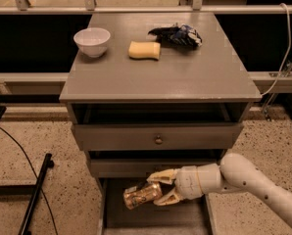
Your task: Pick orange can from bottom drawer and place on counter
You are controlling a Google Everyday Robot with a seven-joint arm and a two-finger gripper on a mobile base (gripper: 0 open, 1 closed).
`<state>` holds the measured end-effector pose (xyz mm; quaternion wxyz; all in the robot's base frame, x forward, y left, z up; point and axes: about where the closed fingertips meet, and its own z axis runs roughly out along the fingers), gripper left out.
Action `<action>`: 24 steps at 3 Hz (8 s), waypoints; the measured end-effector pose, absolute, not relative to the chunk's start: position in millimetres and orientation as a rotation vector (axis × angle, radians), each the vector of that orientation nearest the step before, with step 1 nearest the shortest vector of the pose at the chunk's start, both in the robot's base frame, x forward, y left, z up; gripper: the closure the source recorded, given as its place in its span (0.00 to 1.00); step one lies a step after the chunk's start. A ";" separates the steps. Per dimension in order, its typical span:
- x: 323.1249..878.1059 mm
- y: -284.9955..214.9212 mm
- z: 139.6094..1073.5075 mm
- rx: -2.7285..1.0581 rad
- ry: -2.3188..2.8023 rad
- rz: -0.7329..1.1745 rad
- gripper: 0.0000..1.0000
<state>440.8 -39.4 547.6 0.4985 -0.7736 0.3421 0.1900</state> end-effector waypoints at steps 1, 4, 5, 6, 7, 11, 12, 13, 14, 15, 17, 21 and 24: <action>414.5 -22.6 647.5 -1.915 0.584 0.343 1.00; 465.3 -10.3 858.7 -1.981 0.551 0.060 1.00; 510.0 -17.1 892.6 -1.934 0.643 0.132 1.00; 564.2 -45.1 924.8 -1.823 0.853 0.177 1.00; 560.7 -42.8 924.6 -1.821 0.855 0.186 1.00; 611.2 -103.1 955.5 -1.344 1.320 0.300 1.00; 608.7 -118.0 933.9 -1.204 1.465 0.383 1.00; 604.4 -123.3 910.8 -1.107 1.556 0.458 1.00; 610.5 -134.9 887.0 -1.025 1.606 0.487 1.00; 623.3 -148.8 877.3 -0.998 1.626 0.472 1.00; 633.0 -153.4 869.0 -1.011 1.664 0.455 0.59; 632.9 -146.3 867.8 -1.025 1.661 0.463 0.00; 581.9 -189.4 904.1 -1.187 1.619 0.137 0.00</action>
Offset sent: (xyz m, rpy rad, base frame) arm -0.0663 0.0355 0.2839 -0.0360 -0.5264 0.2105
